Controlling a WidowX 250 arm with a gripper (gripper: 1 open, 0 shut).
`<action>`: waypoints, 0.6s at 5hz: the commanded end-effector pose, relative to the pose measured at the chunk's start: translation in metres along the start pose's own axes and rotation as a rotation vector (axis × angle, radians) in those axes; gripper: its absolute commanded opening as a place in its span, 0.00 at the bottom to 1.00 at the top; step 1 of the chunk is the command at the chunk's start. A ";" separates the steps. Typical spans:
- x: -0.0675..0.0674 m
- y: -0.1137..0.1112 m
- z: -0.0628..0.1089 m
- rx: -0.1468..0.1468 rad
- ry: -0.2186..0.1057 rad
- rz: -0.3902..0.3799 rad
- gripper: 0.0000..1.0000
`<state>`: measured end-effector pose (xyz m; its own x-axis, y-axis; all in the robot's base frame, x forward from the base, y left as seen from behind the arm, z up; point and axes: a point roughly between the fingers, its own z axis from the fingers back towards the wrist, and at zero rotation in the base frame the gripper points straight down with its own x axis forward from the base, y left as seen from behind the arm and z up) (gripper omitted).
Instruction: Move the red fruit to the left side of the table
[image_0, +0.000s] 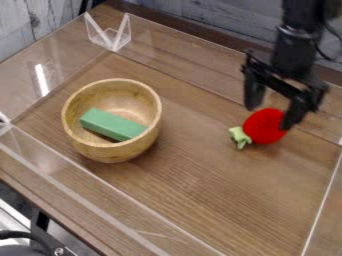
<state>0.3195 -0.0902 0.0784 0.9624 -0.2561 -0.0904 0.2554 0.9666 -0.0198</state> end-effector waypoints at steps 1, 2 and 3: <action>0.019 0.003 0.007 0.015 -0.072 -0.026 1.00; 0.026 0.008 0.000 0.038 -0.079 -0.030 1.00; 0.029 0.012 -0.002 0.054 -0.092 -0.028 1.00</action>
<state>0.3400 -0.0853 0.0579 0.9566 -0.2858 -0.0559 0.2877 0.9573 0.0279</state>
